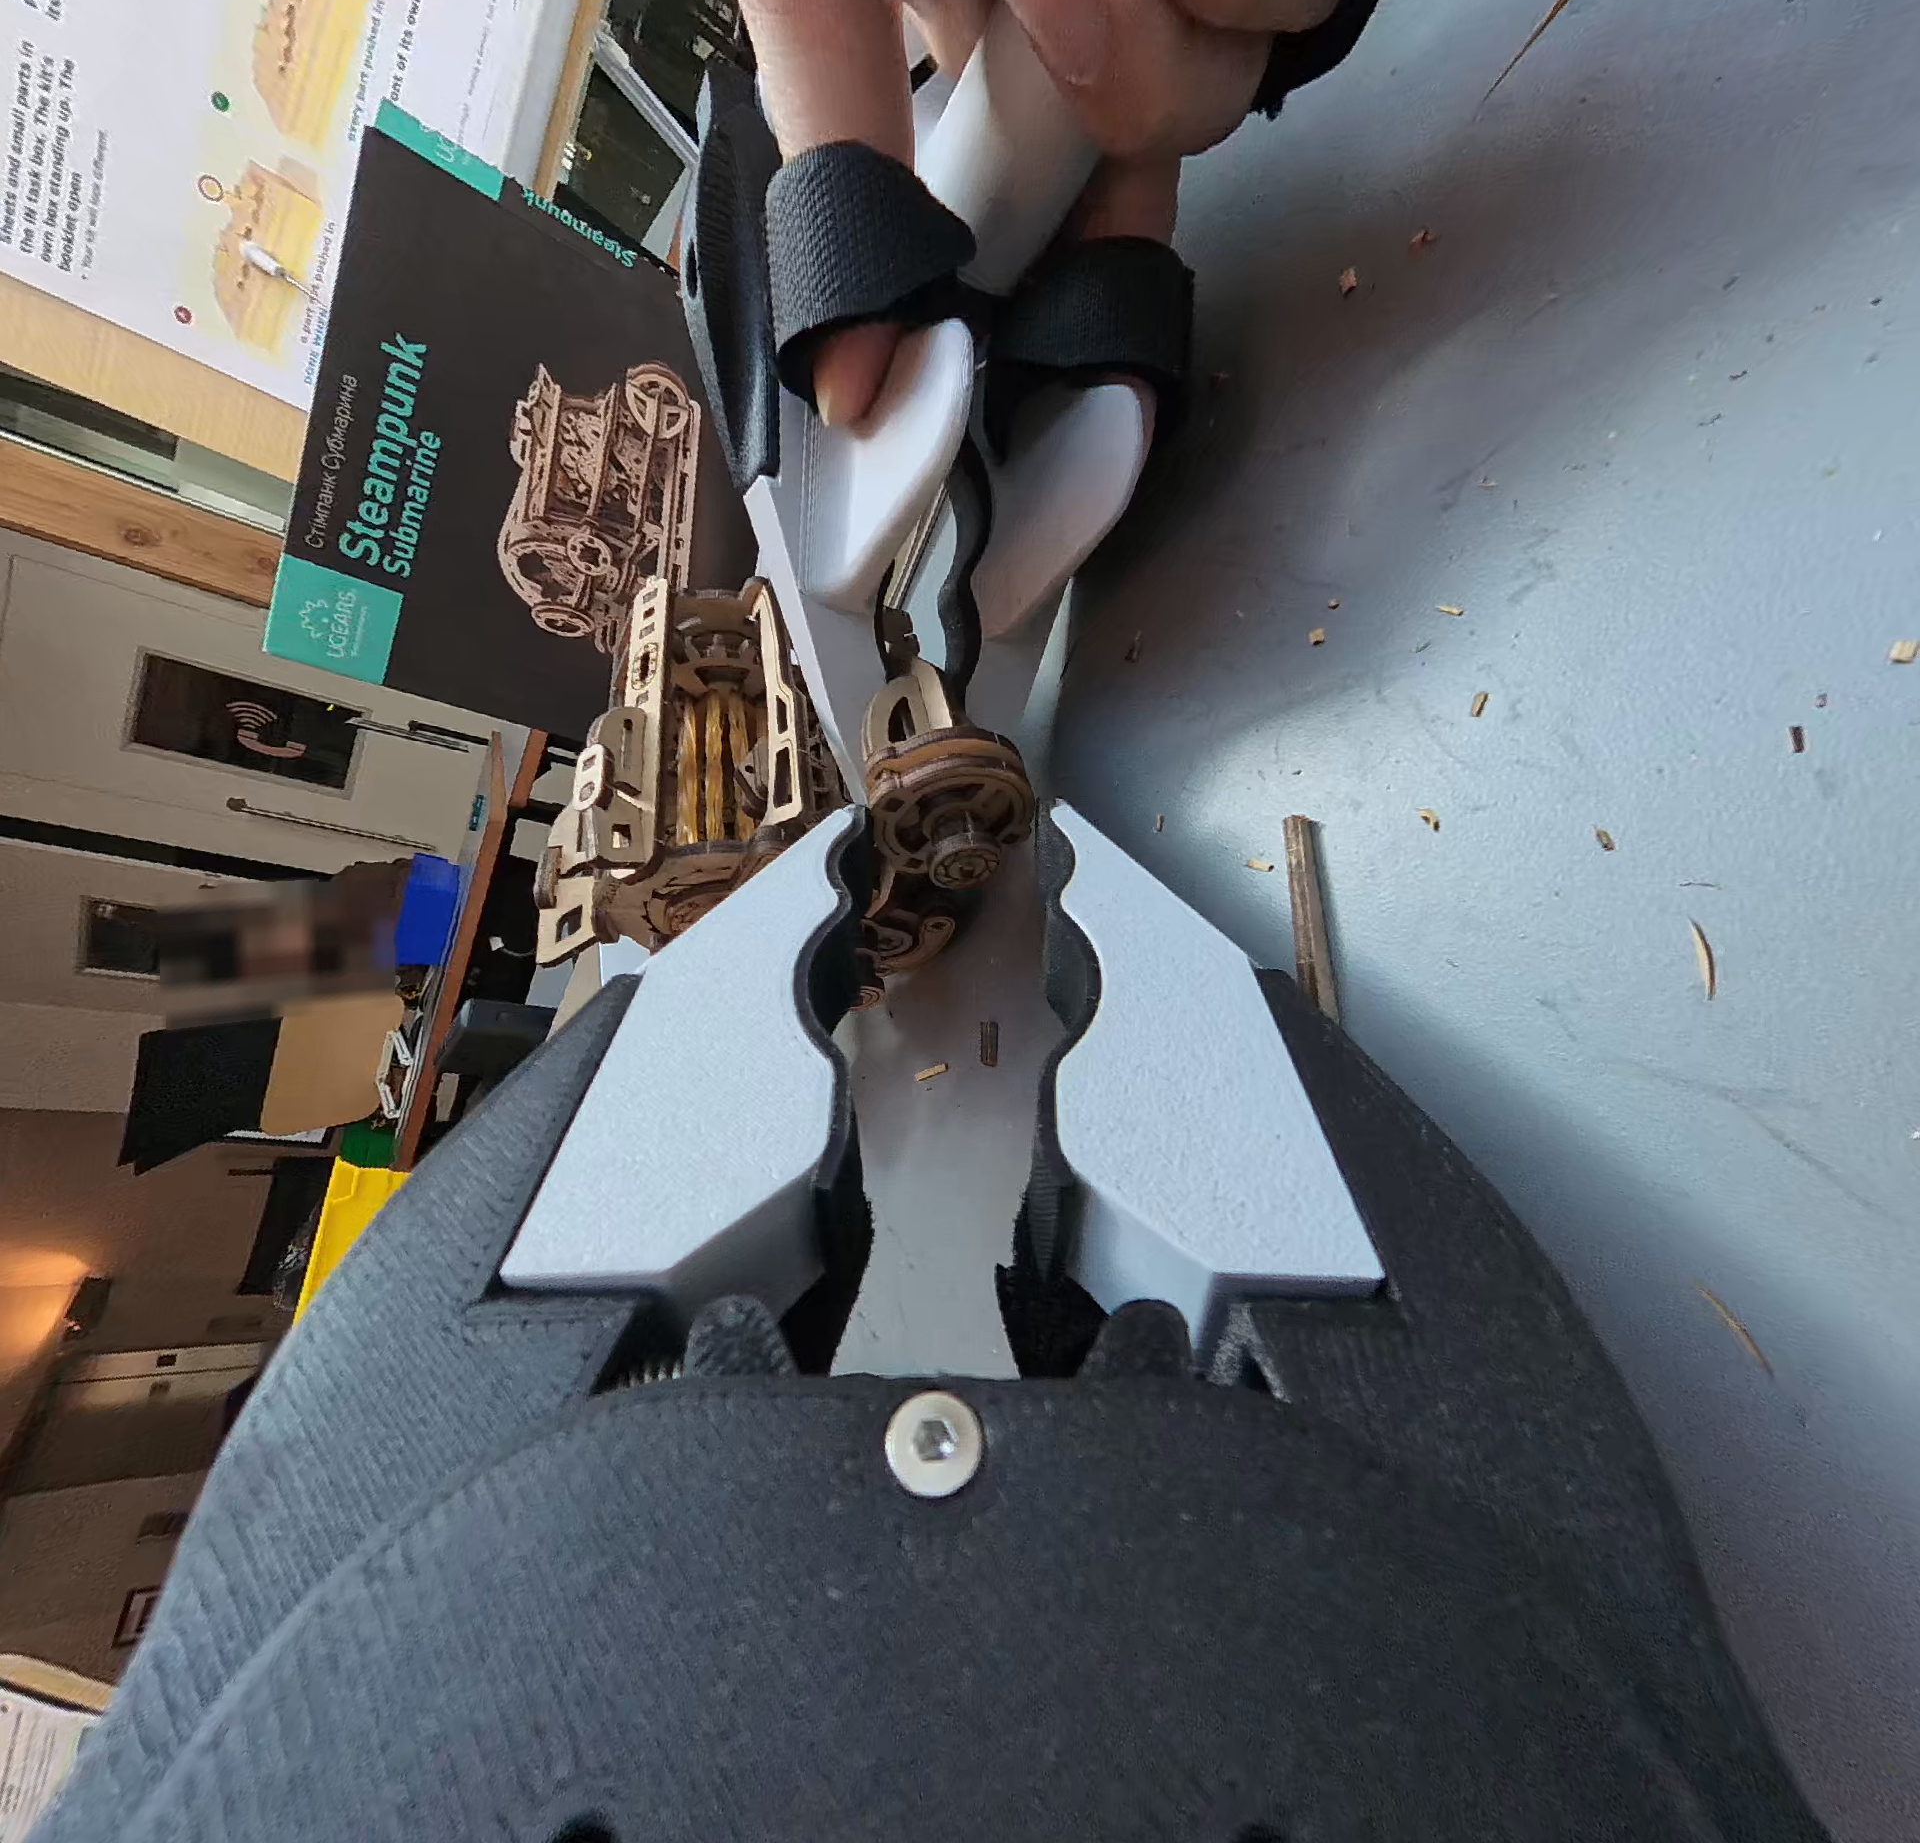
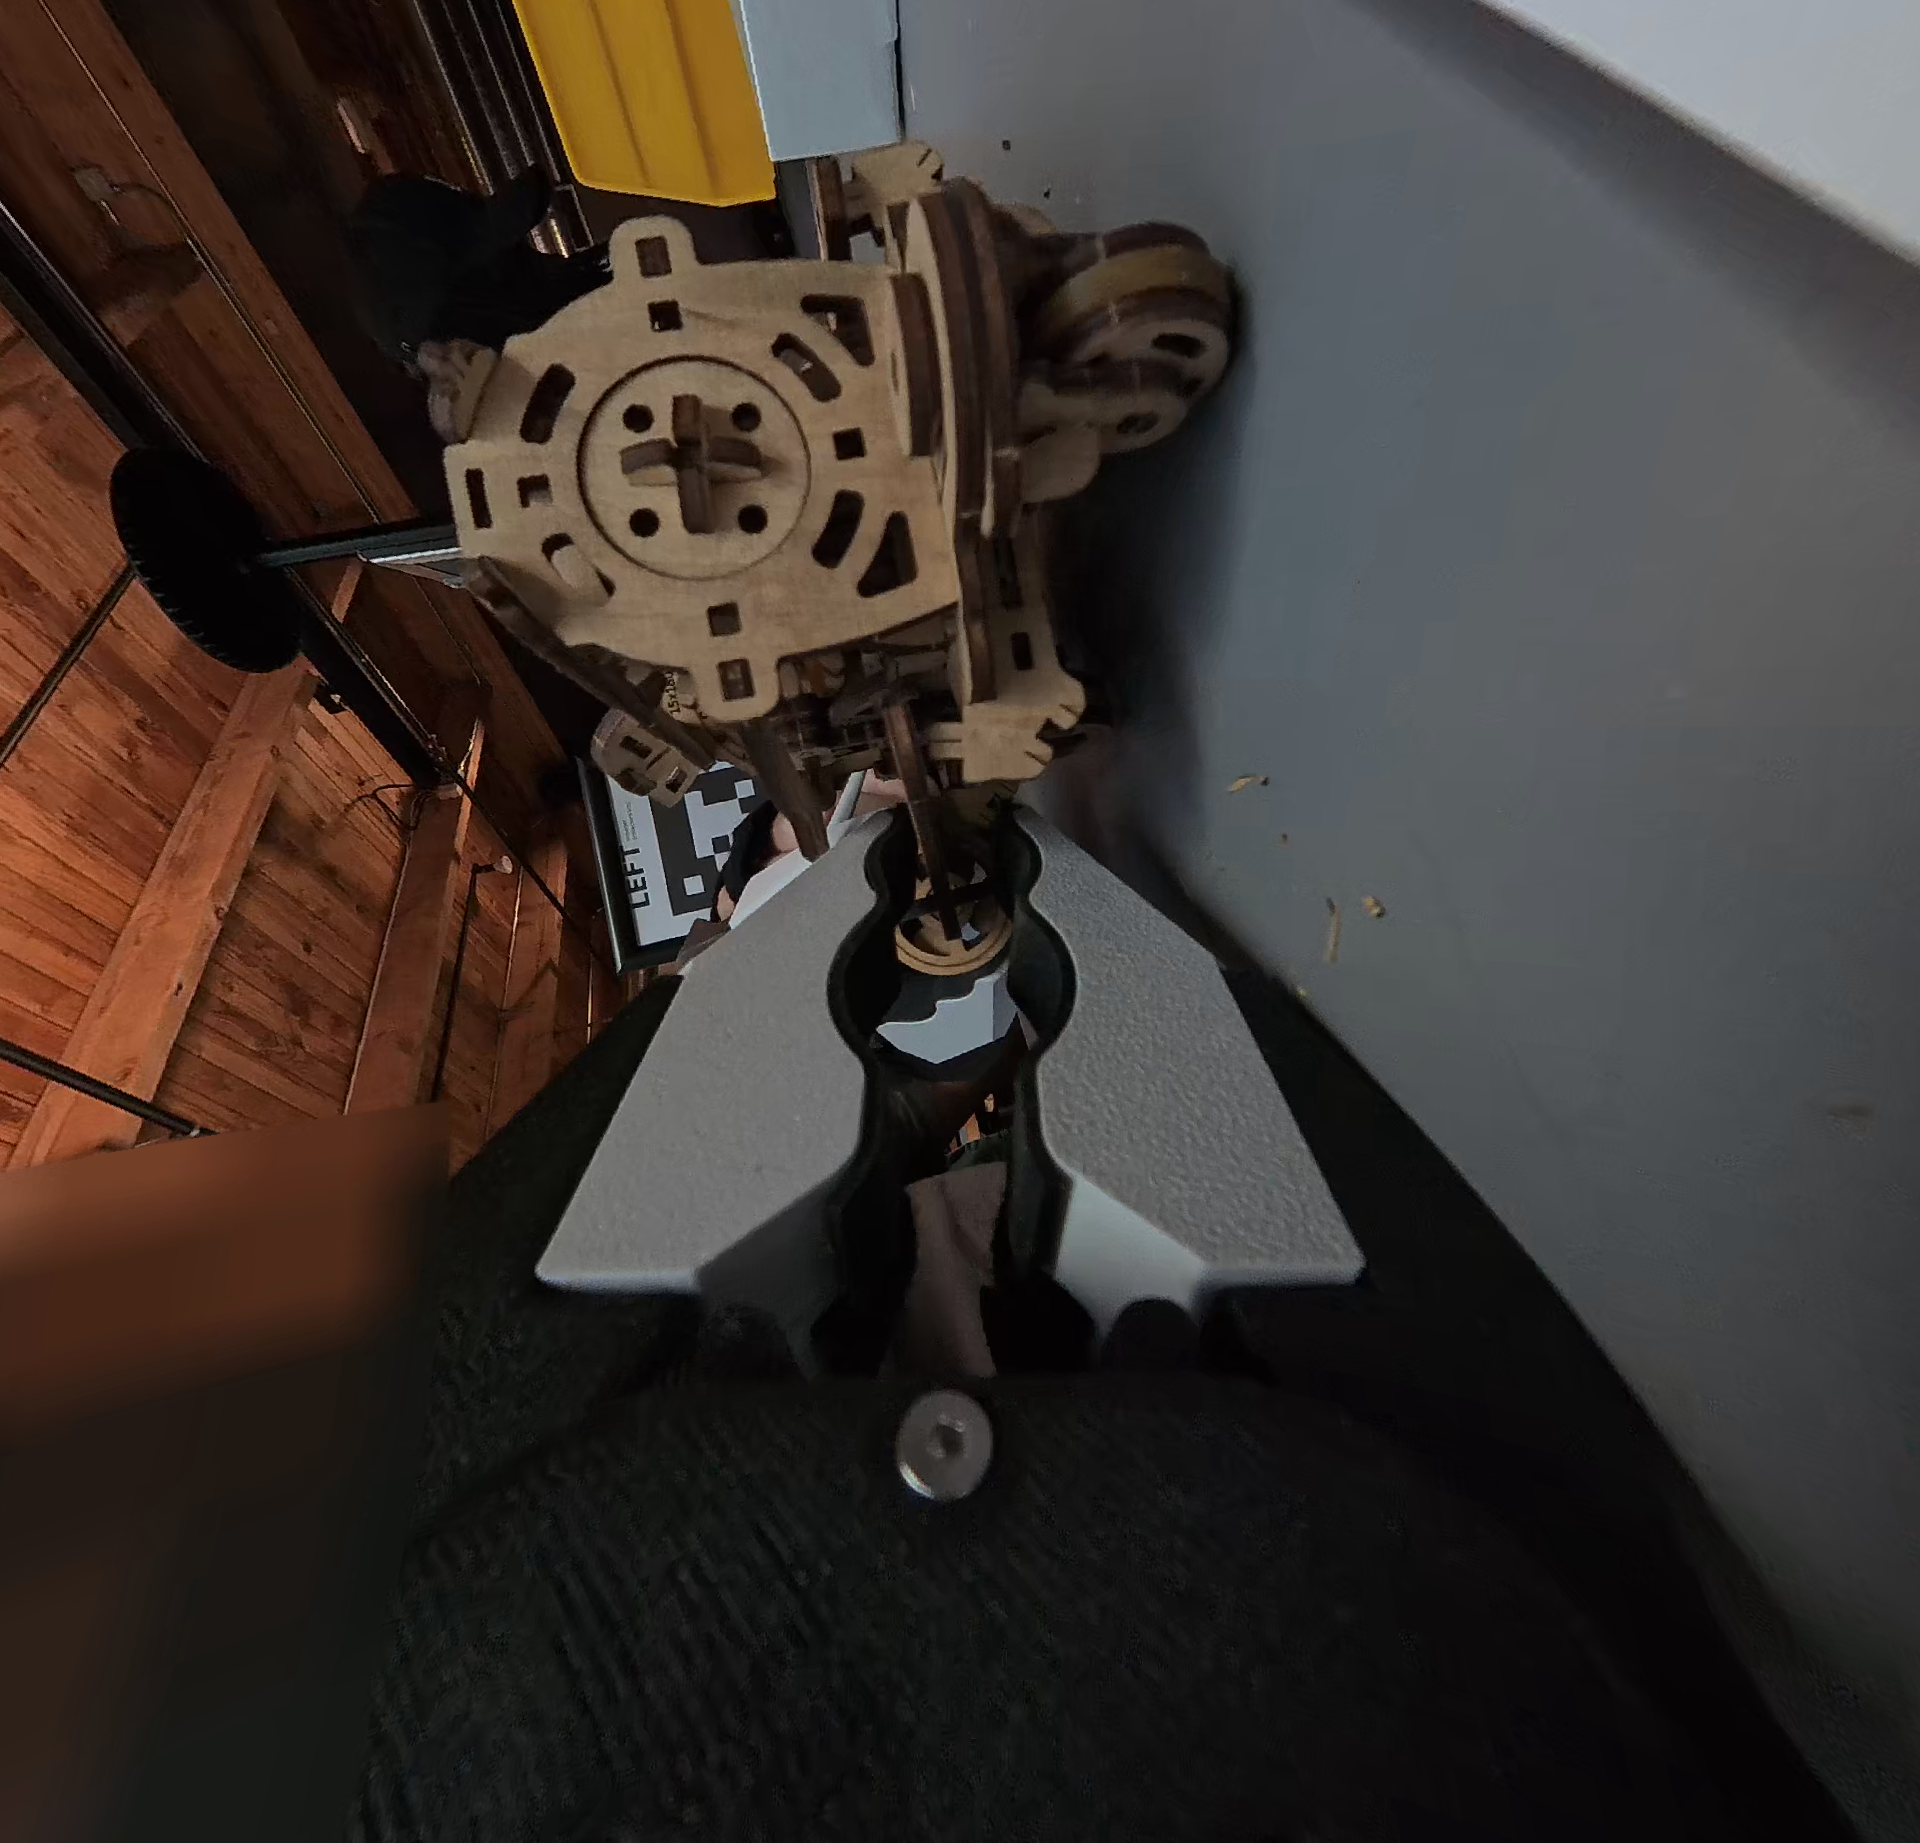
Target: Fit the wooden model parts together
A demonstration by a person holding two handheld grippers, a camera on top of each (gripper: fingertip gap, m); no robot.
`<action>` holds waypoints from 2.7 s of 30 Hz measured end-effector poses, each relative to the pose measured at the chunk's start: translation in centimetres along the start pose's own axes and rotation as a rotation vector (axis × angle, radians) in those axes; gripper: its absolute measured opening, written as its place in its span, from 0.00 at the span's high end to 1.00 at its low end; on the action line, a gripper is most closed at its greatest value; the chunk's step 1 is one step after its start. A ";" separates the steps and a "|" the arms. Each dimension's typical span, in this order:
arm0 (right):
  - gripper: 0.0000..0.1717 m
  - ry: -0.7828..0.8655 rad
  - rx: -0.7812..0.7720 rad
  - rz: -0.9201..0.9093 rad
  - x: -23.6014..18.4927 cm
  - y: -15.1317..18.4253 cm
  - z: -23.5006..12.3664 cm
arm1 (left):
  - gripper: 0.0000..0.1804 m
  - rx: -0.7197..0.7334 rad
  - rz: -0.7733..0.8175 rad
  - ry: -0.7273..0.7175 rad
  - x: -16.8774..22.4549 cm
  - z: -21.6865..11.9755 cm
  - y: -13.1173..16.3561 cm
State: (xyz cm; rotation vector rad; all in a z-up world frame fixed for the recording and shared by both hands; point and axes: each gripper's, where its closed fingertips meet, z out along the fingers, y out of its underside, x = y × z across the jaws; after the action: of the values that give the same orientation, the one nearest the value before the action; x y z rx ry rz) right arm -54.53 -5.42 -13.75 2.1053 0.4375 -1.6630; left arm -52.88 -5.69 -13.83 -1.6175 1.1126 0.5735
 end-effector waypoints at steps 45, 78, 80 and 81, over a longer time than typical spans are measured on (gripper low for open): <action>0.94 -0.001 0.020 -0.045 0.1 -0.3 -0.3 | 0.84 0.002 -0.027 0.043 0.3 0.0 0.1; 0.91 0.019 0.033 -0.176 -0.5 0.0 -1.9 | 0.84 0.006 -0.082 0.087 0.3 0.0 0.1; 0.89 0.040 0.040 -0.193 -0.2 -0.3 -2.3 | 0.84 0.006 -0.078 0.085 0.3 0.0 0.1; 0.89 0.042 0.037 -0.194 -0.2 -0.3 -2.5 | 0.84 0.006 -0.077 0.085 0.4 0.0 0.1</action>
State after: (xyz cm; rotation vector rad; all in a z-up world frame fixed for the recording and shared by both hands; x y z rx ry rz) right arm -52.59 -3.92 -13.13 2.1875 0.6467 -1.7468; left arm -52.79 -5.78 -14.18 -1.6850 1.1074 0.4546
